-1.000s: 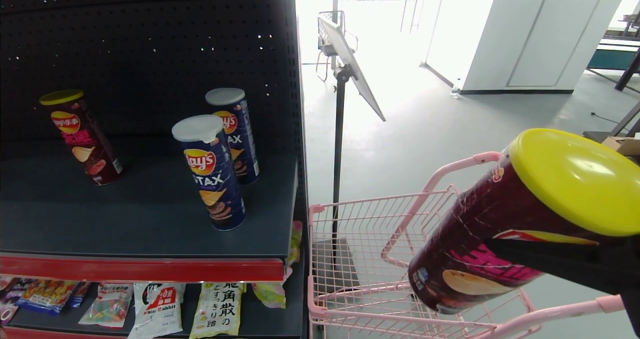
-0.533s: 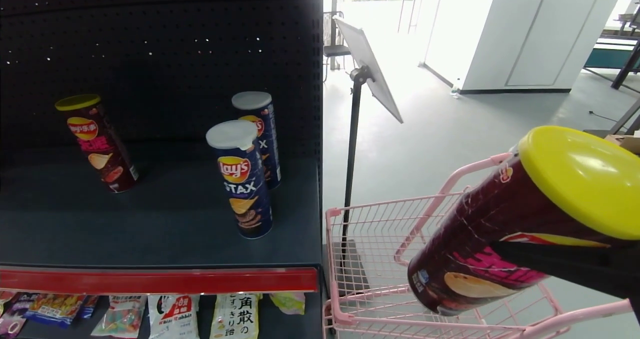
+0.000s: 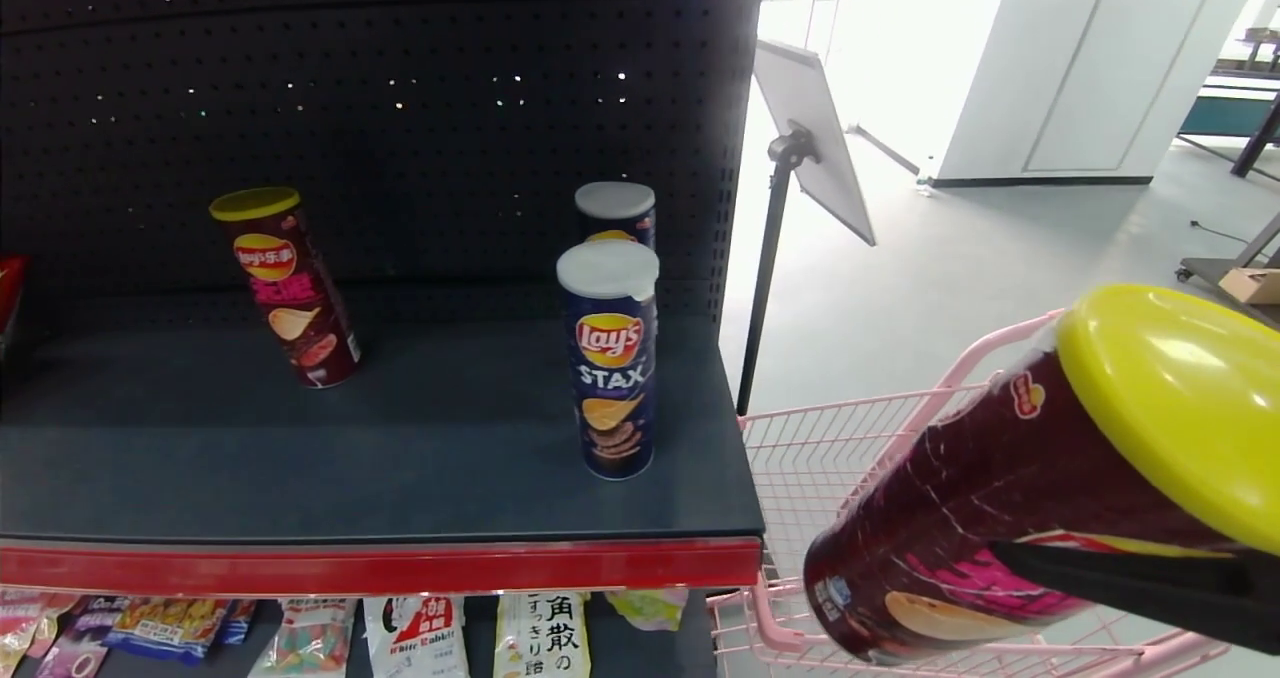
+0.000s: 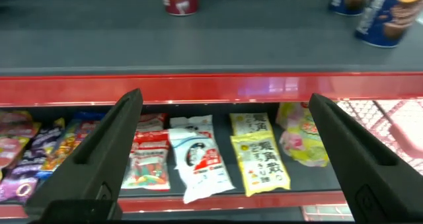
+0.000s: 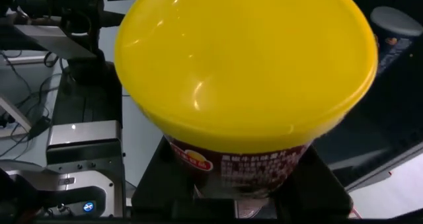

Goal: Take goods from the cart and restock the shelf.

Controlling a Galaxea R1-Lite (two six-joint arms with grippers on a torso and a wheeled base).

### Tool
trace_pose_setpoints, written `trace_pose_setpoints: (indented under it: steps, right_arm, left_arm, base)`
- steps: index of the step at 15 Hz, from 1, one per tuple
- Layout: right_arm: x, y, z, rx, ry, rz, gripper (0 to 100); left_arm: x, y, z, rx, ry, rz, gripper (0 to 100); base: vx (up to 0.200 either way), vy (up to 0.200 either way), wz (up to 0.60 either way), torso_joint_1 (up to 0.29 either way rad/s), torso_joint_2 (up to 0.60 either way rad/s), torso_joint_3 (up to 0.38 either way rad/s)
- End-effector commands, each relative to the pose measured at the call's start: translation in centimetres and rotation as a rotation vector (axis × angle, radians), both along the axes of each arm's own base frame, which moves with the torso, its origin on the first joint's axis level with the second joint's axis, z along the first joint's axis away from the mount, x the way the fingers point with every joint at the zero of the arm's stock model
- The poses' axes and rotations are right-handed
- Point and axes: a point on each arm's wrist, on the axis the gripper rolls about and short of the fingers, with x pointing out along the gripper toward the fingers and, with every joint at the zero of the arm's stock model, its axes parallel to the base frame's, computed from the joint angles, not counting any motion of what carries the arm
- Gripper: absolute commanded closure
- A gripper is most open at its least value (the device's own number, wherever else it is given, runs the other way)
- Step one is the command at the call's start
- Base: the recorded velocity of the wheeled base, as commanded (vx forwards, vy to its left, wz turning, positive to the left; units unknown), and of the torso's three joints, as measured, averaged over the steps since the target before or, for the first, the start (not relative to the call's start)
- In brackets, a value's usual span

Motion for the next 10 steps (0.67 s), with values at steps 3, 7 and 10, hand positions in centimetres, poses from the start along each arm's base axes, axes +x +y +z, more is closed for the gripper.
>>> trace_pose_setpoints:
  steps: [3, 7, 10]
  right_arm:
    - [-0.4, -0.3, -0.3, -0.001, -0.001, 0.006, 100]
    - [-0.6, -0.5, -0.8, -0.008, 0.007, 0.007, 100]
    - [-0.6, -0.5, -1.2, -0.018, 0.014, 0.009, 100]
  left_arm:
    - [0.0, 0.0, 0.0, 0.001, 0.001, 0.001, 0]
    - [0.0, 0.0, 0.0, -0.001, 0.001, -0.001, 0]
    - [0.0, 0.0, 0.0, -0.001, 0.001, -0.001, 0]
  base:
    - [0.000, 0.200, 0.00, 0.004, 0.00, 0.002]
    - [0.000, 0.200, 0.00, 0.004, 0.00, 0.004]
    - [0.000, 0.200, 0.00, 0.004, 0.00, 0.001]
